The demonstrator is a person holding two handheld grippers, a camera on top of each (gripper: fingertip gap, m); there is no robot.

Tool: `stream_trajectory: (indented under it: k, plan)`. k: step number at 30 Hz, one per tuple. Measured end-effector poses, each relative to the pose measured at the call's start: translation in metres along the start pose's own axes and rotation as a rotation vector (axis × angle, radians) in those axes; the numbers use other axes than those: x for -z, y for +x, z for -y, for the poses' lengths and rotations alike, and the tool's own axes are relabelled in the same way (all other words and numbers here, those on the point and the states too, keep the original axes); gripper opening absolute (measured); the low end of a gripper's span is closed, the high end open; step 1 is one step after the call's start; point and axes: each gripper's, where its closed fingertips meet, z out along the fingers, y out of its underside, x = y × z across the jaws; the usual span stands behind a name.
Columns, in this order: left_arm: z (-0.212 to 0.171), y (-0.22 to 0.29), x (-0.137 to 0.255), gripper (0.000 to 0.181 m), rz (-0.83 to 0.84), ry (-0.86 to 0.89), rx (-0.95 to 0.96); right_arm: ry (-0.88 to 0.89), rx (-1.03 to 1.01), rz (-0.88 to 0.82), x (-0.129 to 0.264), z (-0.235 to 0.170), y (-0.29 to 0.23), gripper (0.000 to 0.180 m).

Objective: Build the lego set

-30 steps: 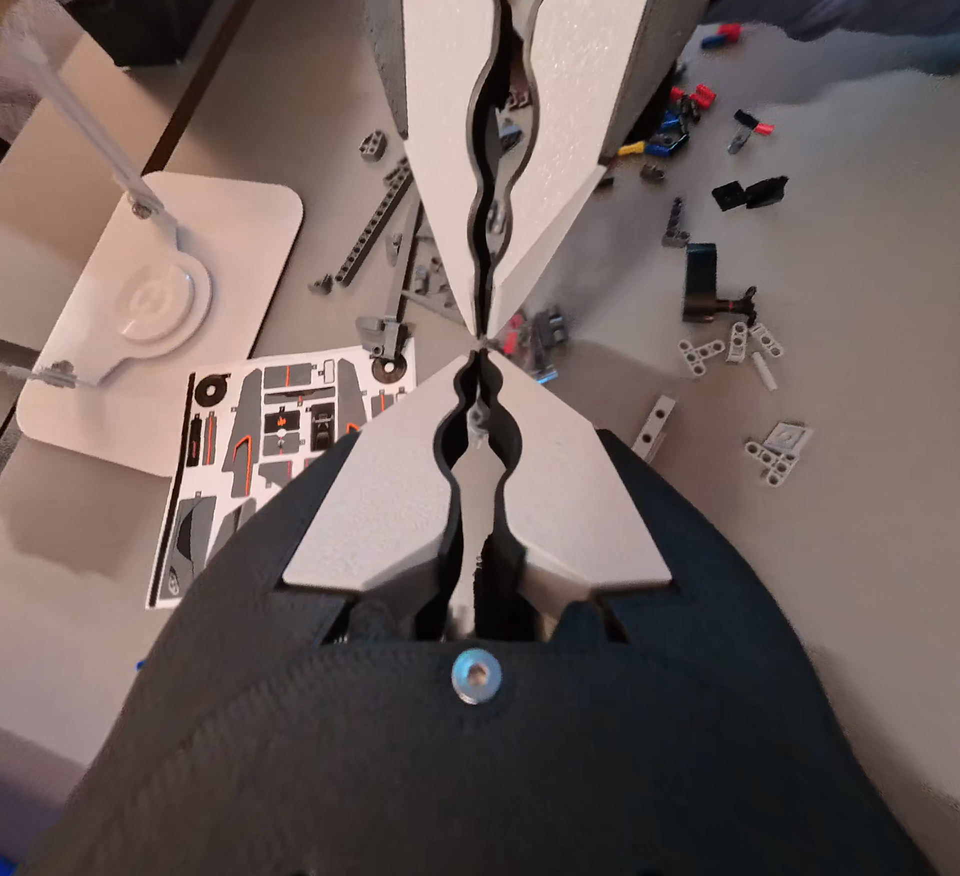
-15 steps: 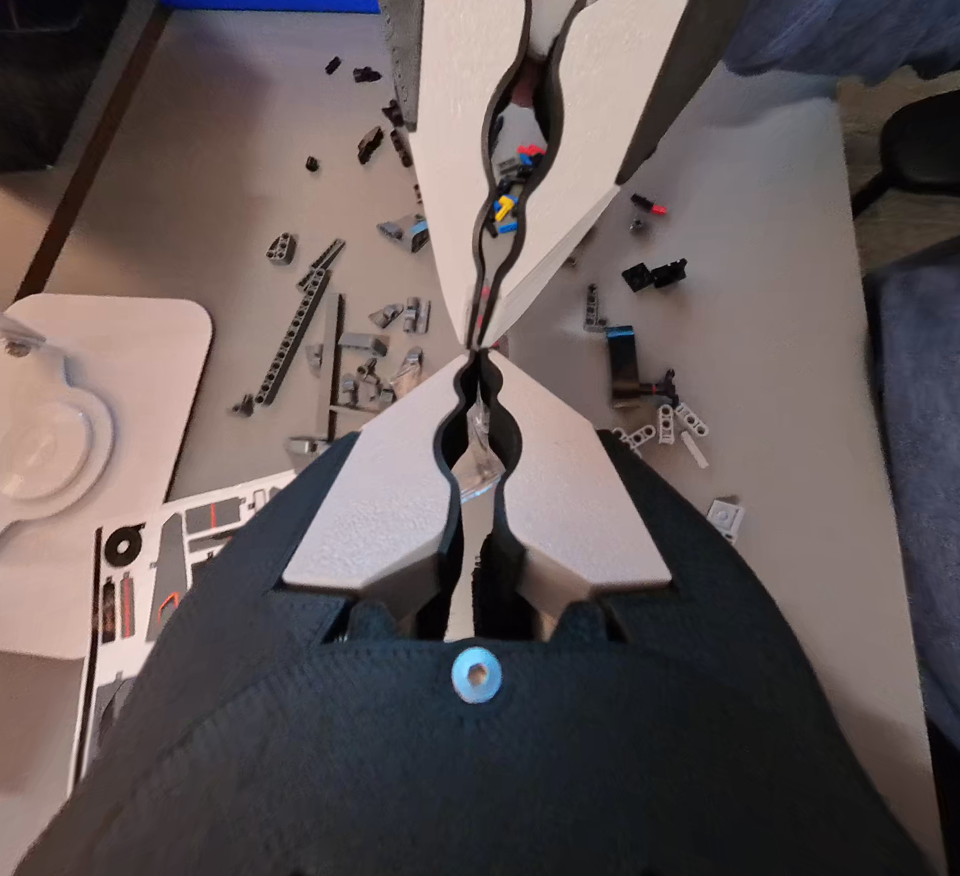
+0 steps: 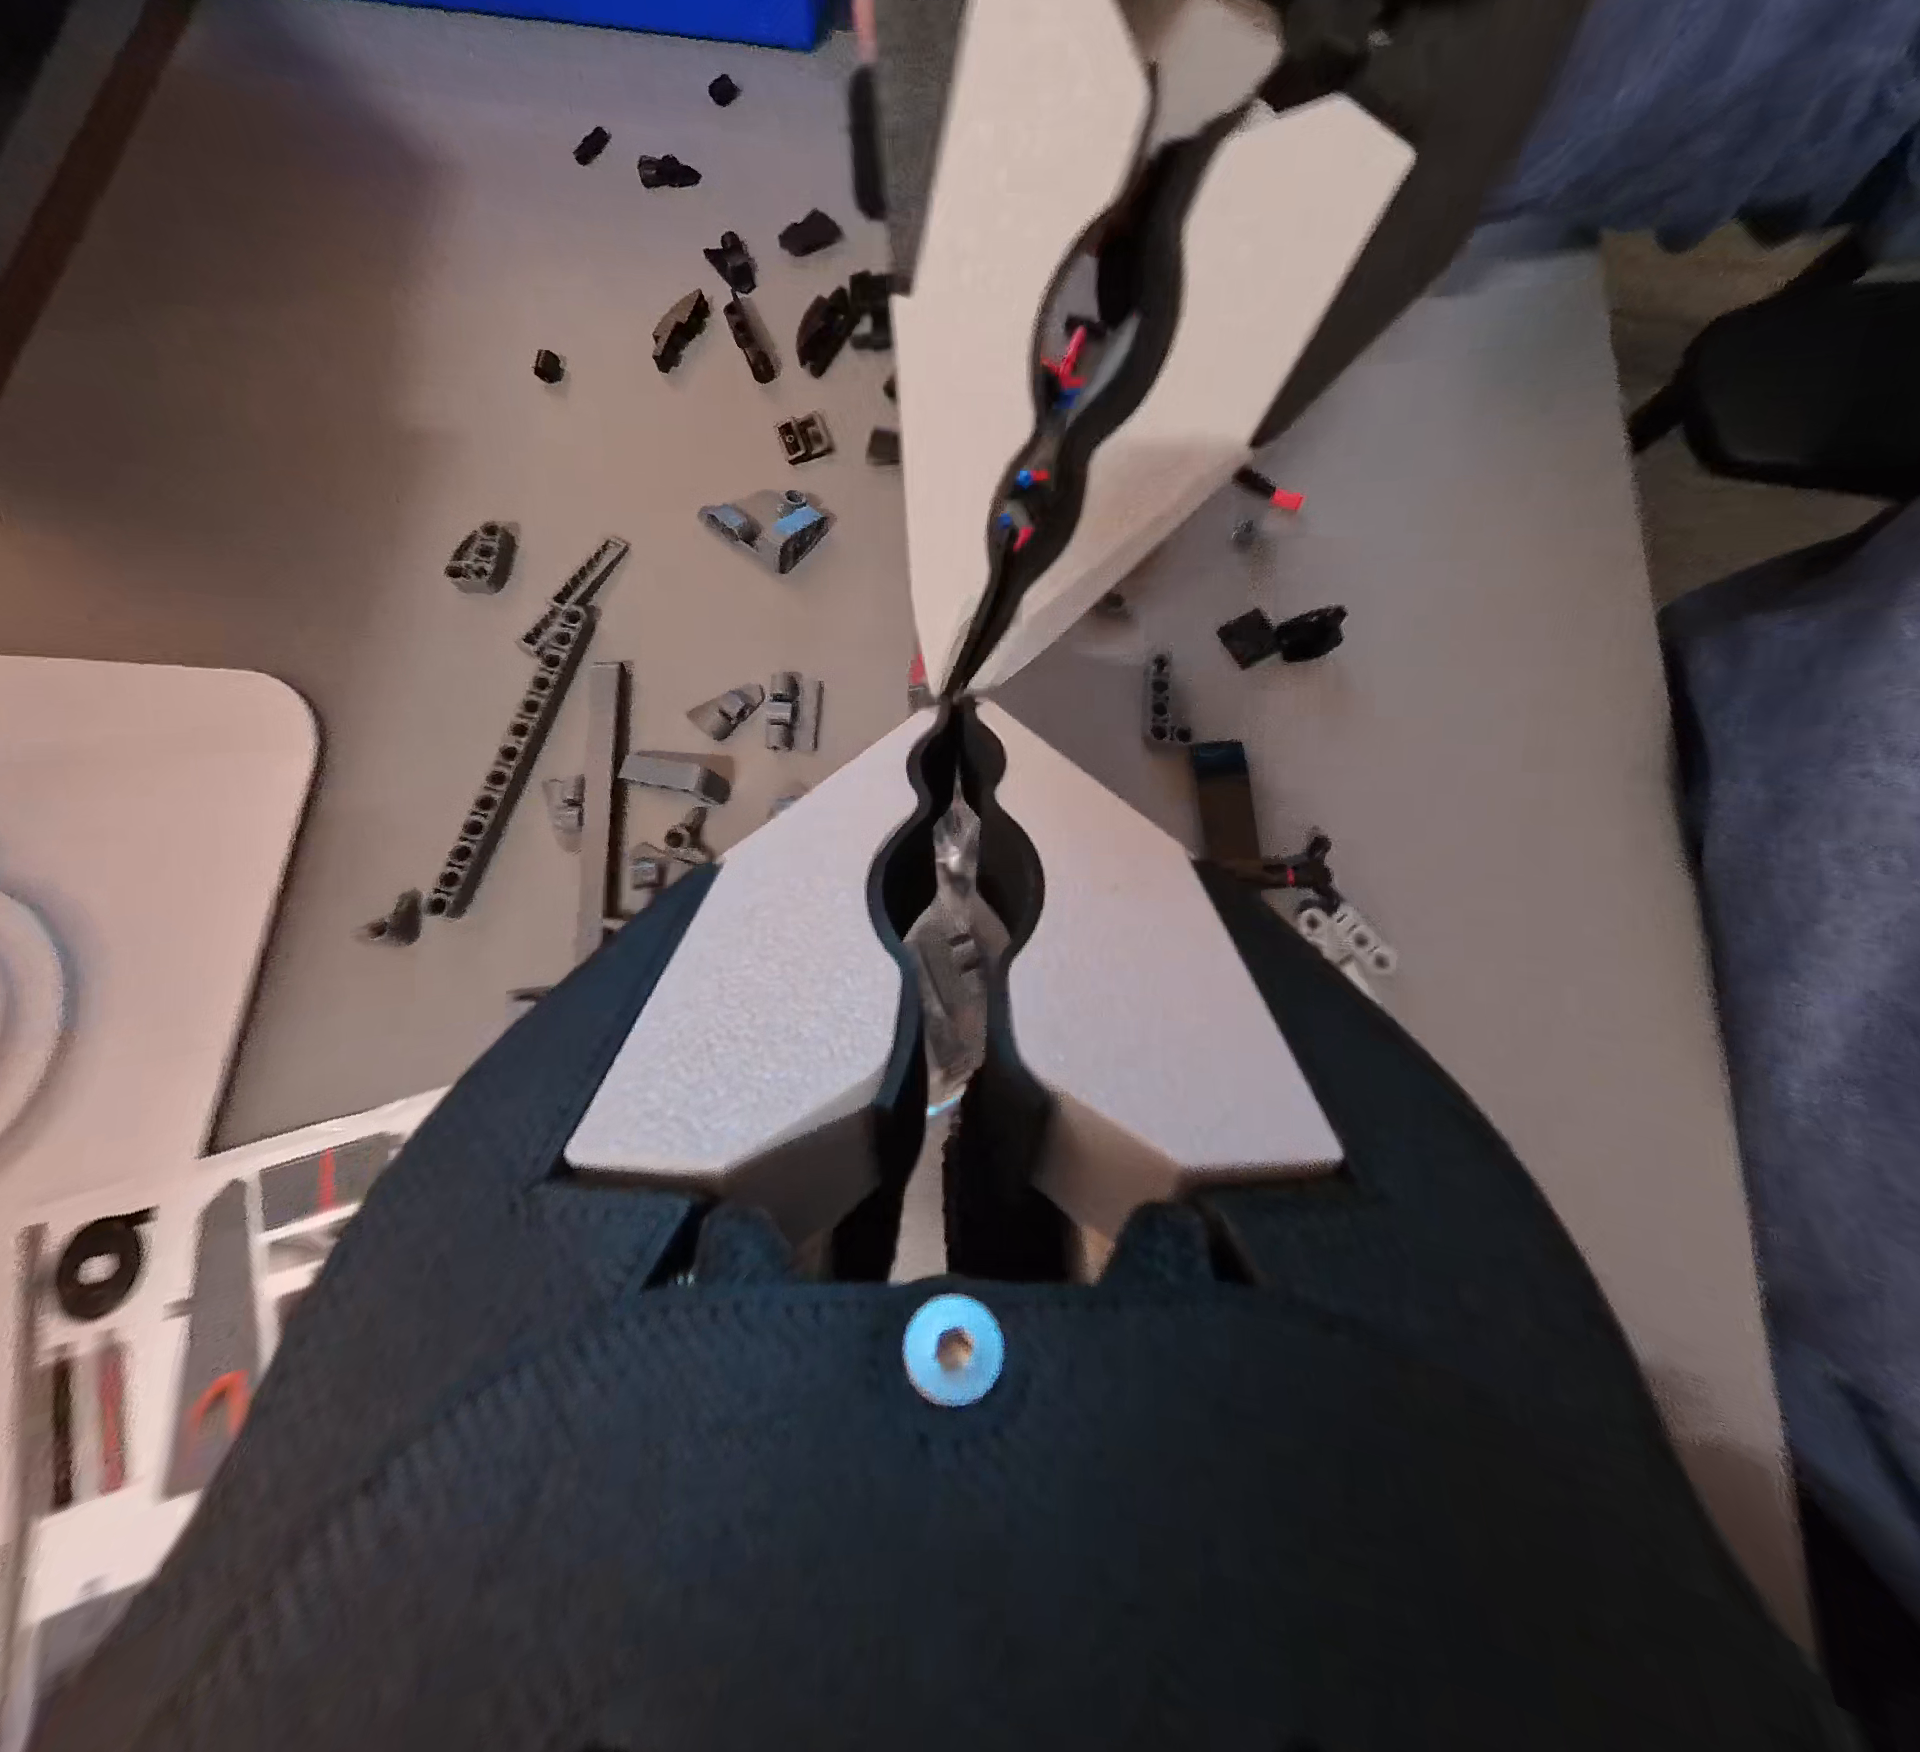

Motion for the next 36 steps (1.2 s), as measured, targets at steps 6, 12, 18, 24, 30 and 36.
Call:
stream_trajectory:
  k: [6, 12, 18, 24, 30, 36]
  plan:
    - [-0.001, -0.009, -0.008, 0.000, -0.111, 0.074, 0.217, -0.049, 0.029, -0.098, -0.005, -0.009, 0.007, 0.000]
    - [-0.002, -0.021, -0.013, 0.000, -0.134, 0.113, 0.368, -0.066, 0.044, -0.184, -0.011, -0.015, 0.019, 0.000]
    - [-0.007, -0.035, -0.018, 0.000, -0.100, 0.106, 0.499, -0.122, 0.068, -0.237, -0.019, -0.023, 0.030, 0.000]
    - [-0.022, -0.055, -0.033, 0.000, -0.005, 0.066, 0.608, -0.228, 0.110, -0.322, -0.036, -0.041, 0.043, 0.000]
    - [-0.034, -0.065, -0.051, 0.000, 0.084, 0.004, 0.661, -0.314, 0.147, -0.410, -0.047, -0.060, 0.047, 0.000]
    - [-0.040, -0.068, -0.066, 0.000, 0.162, -0.046, 0.669, -0.372, 0.154, -0.460, -0.050, -0.075, 0.048, 0.000]
